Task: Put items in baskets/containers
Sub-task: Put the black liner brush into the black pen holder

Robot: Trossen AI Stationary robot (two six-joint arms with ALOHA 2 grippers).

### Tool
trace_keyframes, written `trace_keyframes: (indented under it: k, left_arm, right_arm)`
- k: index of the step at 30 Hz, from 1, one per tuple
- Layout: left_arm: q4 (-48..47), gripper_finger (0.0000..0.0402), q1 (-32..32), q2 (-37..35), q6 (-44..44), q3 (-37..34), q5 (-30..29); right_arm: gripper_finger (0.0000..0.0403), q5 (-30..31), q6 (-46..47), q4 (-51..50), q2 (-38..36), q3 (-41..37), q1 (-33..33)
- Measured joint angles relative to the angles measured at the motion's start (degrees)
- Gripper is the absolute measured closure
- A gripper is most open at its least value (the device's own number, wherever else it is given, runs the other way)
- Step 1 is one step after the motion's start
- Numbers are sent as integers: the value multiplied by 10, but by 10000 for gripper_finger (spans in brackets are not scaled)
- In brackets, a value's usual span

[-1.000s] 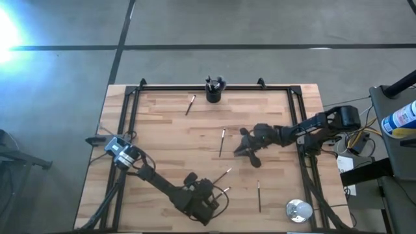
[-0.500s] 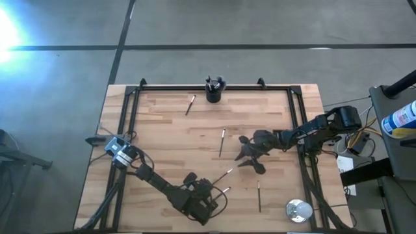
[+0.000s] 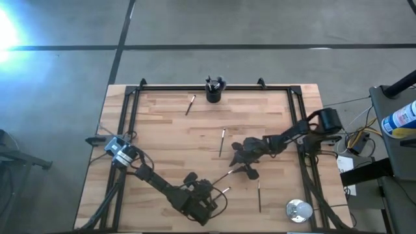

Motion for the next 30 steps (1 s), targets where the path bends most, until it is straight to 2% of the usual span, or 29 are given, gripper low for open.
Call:
trace_keyframes:
  k: [3,7,19,24,30]
  left_arm:
    - [0,401,0,0,0,0,0]
    - [0,401,0,0,0,0,0]
    - [0,401,0,0,-1,0,0]
    - [-2,399,0,-15,-1,0,-1]
    - [-58,366,8,-87,22,-7,26]
  right_arm:
    - [245,-31,-8,3,22,14,0]
    - [265,-37,-17,11,40,23,1]
    - [384,-42,-26,26,43,18,1]
    - [388,-44,-29,24,24,14,1]
    - [389,-33,-52,-45,-45,16,0]
